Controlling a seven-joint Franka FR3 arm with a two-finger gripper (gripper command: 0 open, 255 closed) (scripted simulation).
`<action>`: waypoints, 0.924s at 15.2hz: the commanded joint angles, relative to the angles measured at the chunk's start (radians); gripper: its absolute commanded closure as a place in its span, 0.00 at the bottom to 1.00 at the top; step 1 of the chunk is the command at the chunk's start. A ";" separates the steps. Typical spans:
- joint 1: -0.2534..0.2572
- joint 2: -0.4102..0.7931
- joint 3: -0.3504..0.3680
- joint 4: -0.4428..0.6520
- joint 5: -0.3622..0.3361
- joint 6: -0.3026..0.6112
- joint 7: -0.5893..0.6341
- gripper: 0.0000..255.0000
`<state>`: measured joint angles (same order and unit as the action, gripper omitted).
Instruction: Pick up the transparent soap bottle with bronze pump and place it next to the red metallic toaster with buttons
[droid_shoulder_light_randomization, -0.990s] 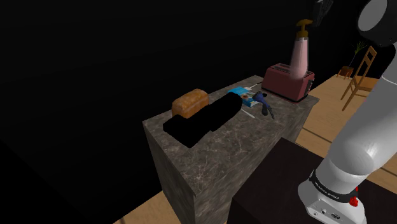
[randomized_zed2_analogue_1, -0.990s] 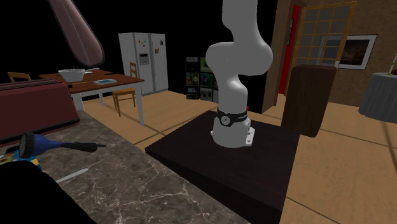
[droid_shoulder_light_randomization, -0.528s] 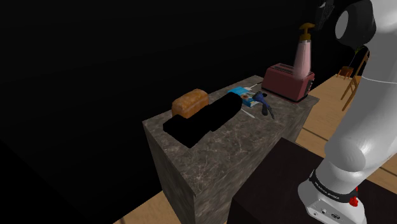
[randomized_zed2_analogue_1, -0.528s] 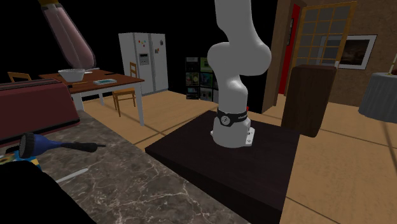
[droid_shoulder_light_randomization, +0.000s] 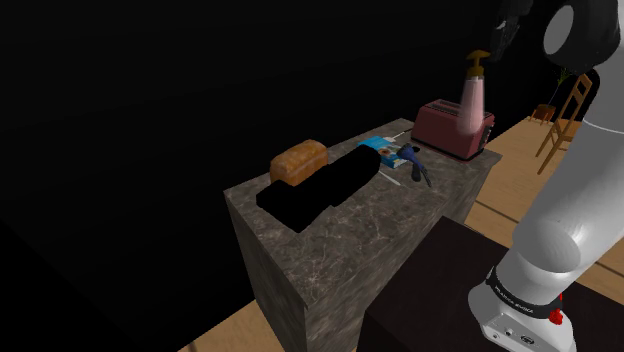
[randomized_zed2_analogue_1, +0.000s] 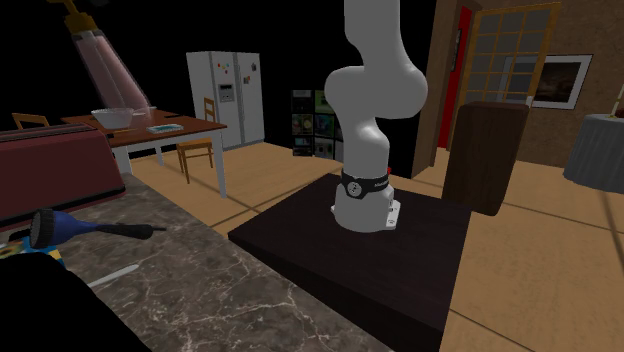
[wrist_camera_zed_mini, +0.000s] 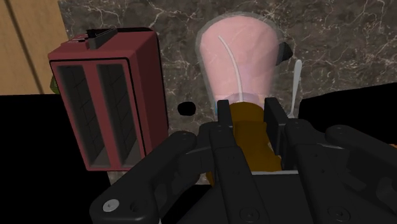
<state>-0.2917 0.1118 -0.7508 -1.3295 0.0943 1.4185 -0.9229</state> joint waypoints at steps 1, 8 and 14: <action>0.013 -0.023 0.005 -0.053 -0.017 0.037 0.010 1.00; 0.033 -0.073 0.016 -0.198 -0.052 0.146 0.031 1.00; 0.041 -0.099 0.022 -0.304 -0.069 0.233 0.042 1.00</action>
<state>-0.2529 0.0194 -0.7311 -1.6157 0.0295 1.6374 -0.8845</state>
